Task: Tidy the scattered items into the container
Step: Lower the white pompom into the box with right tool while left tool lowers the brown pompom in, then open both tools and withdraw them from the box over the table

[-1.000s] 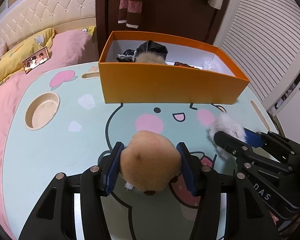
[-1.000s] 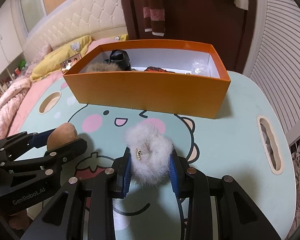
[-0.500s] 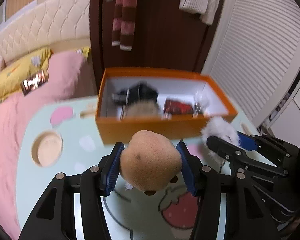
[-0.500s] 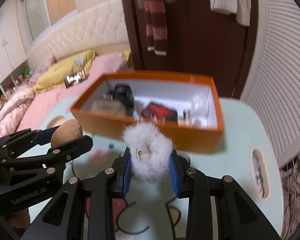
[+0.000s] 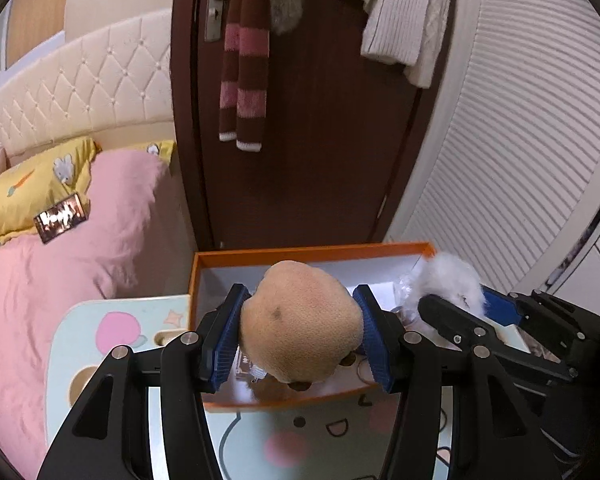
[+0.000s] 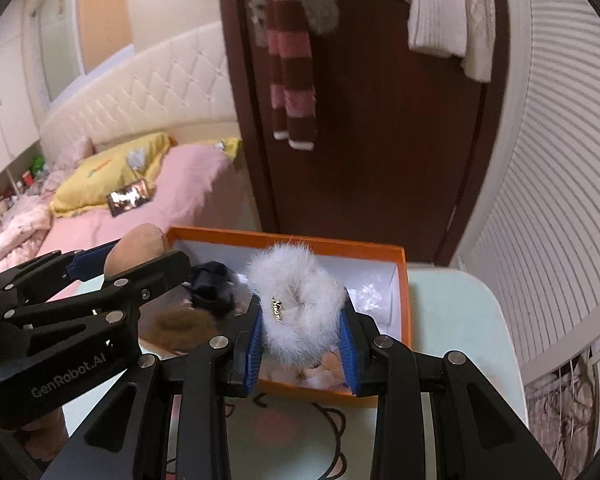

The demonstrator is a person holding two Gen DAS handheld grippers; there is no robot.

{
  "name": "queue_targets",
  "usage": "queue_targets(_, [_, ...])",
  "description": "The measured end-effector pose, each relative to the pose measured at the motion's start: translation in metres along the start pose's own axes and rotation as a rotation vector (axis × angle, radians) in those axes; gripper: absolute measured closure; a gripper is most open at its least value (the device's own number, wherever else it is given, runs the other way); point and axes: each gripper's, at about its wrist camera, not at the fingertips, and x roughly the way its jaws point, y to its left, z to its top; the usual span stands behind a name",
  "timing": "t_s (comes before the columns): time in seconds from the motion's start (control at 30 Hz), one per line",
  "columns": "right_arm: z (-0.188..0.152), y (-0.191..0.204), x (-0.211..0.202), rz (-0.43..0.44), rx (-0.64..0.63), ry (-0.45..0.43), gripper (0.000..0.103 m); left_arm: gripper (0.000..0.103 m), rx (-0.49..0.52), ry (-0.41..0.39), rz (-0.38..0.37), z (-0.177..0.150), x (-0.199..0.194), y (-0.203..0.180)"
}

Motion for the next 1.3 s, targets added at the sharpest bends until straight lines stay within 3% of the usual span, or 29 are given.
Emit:
queue_targets(0.1, [-0.004, -0.004, 0.015, -0.010, 0.008, 0.047, 0.072, 0.048, 0.019, 0.066, 0.027, -0.005, 0.021, -0.001])
queue_targets(0.23, [-0.008, -0.008, 0.029, -0.016, 0.014, 0.082, 0.072, 0.048, 0.015, 0.093, 0.032, -0.012, 0.033, -0.002])
queue_targets(0.67, [-0.016, -0.014, 0.044, -0.032, 0.021, 0.123, 0.071, 0.047, 0.011, 0.112, 0.043, -0.014, 0.043, -0.001])
queue_targets(0.73, [-0.017, -0.014, 0.045, -0.054, 0.022, 0.123, 0.066, 0.041, 0.006, 0.119, 0.043, -0.014, 0.044, -0.001])
queue_targets(1.0, [-0.020, -0.021, 0.041, -0.081, 0.055, 0.104, 0.050, 0.039, 0.050, 0.130, 0.073, -0.019, 0.046, -0.005])
queue_targets(1.13, [-0.020, -0.019, 0.042, -0.085, 0.049, 0.107, 0.048, 0.026, 0.031, 0.119, 0.103, -0.019, 0.044, 0.002])
queue_targets(1.3, [-0.020, -0.017, 0.036, -0.088, 0.051, 0.087, 0.038, 0.026, -0.021, 0.121, 0.063, -0.017, 0.040, 0.013])
